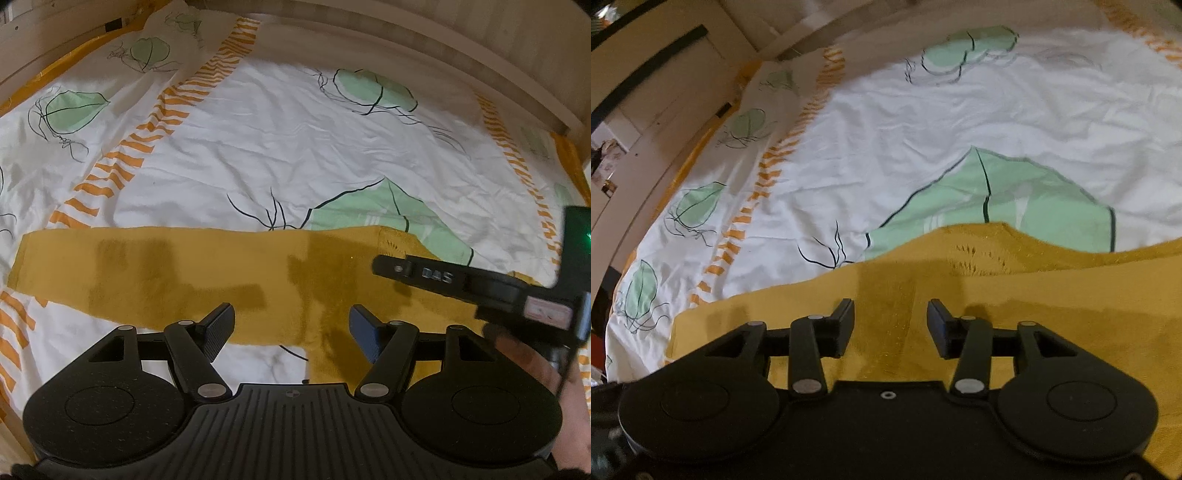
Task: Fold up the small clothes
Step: 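Carry the sleeve across the sweater body and open the right gripper, then move the left gripper to the other sleeve's cuff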
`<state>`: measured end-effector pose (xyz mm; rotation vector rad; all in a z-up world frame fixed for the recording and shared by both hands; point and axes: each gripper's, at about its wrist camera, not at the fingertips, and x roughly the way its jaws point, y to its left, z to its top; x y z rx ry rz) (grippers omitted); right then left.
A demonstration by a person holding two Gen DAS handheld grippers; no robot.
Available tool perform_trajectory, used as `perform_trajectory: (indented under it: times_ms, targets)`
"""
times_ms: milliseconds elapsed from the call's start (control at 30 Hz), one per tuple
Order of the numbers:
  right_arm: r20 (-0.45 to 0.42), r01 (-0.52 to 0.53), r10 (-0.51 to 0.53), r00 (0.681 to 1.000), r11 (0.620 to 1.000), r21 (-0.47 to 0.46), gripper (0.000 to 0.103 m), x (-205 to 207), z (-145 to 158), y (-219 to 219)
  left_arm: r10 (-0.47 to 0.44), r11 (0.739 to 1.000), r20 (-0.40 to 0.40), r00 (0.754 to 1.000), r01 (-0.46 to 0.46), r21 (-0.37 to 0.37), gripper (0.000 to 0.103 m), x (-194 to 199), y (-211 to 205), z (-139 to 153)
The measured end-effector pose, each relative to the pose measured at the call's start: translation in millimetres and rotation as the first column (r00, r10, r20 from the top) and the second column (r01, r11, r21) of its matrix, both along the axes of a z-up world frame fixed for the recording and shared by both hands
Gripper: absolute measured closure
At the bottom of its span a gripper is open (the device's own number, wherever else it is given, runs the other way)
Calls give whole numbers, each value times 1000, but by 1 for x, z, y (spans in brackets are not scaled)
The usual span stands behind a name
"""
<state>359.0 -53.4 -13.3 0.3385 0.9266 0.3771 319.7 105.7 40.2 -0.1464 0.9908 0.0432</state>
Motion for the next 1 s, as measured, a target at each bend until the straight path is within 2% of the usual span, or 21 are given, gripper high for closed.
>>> perform_trajectory:
  times_ms: [133, 267, 367, 533, 667, 767, 867, 1000]
  targets:
    - [32, 9, -8, 999, 999, -43, 47, -11, 6, -21, 7, 1000, -9, 1000, -7, -1, 36, 3, 3, -2]
    - [33, 63, -60, 998, 991, -122, 47, -22, -1, -57, 12, 1000, -23, 1000, -12, -16, 36, 5, 6, -7]
    - [21, 130, -128, 991, 977, -172, 47, -31, -13, -91, 25, 999, -36, 999, -26, -35, 36, 5, 10, -11]
    - [5, 242, -250, 968, 931, -273, 46, -45, -35, -143, 54, 996, -47, 997, -57, -66, 36, 7, 17, -17]
    - [11, 237, -242, 970, 937, -257, 48, -53, -41, -164, 67, 997, -27, 997, -68, -47, 36, 6, 16, -18]
    - [21, 207, -210, 978, 934, -292, 45, -56, -36, -163, 71, 997, 14, 997, -71, -37, 36, 3, 14, -16]
    - [46, 187, -181, 982, 940, -286, 39, -68, -31, -166, 56, 997, 66, 996, -52, -62, 36, -2, 15, -16]
    - [88, 210, -193, 977, 933, -291, 24, -93, -27, -175, 38, 984, 131, 991, -14, -177, 36, -8, 23, -23]
